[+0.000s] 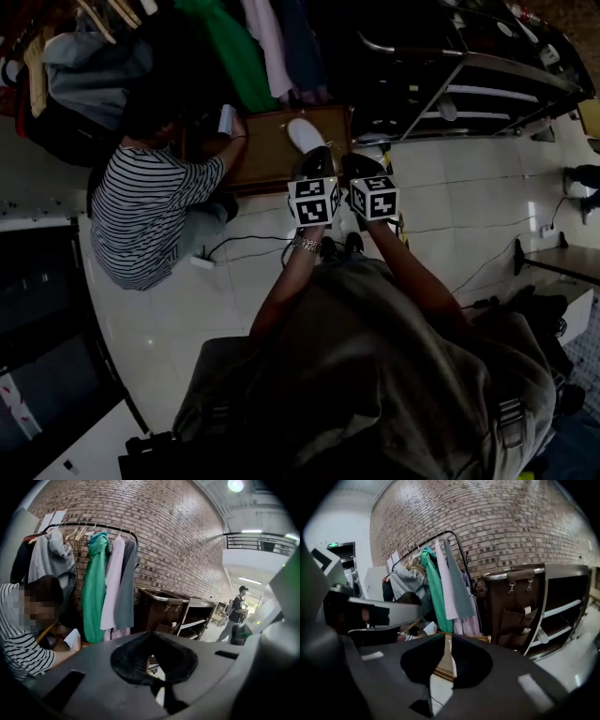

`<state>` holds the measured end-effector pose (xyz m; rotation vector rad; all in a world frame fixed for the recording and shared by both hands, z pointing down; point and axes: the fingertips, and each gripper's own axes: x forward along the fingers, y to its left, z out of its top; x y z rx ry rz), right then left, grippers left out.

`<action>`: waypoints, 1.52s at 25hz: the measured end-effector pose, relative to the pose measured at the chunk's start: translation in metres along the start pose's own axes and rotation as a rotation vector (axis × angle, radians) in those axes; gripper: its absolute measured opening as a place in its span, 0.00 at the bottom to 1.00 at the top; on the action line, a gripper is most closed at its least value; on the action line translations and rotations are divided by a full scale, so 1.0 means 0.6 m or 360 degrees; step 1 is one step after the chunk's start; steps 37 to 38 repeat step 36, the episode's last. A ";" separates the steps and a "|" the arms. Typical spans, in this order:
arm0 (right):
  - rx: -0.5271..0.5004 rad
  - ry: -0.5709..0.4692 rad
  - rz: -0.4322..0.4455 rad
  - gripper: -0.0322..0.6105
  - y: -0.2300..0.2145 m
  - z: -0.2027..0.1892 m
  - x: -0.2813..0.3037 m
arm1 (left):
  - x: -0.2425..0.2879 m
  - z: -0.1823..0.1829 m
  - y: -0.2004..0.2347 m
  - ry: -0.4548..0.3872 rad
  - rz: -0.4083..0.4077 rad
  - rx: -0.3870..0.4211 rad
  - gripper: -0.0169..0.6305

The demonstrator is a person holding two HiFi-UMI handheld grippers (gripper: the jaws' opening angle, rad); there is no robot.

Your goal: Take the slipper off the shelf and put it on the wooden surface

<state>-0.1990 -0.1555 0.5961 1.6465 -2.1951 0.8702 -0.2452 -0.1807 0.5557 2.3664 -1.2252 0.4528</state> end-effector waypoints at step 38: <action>-0.0144 -0.0145 -0.0024 0.05 -0.035 0.063 -0.094 | -0.006 0.005 -0.115 0.0012 -0.0064 0.0065 0.03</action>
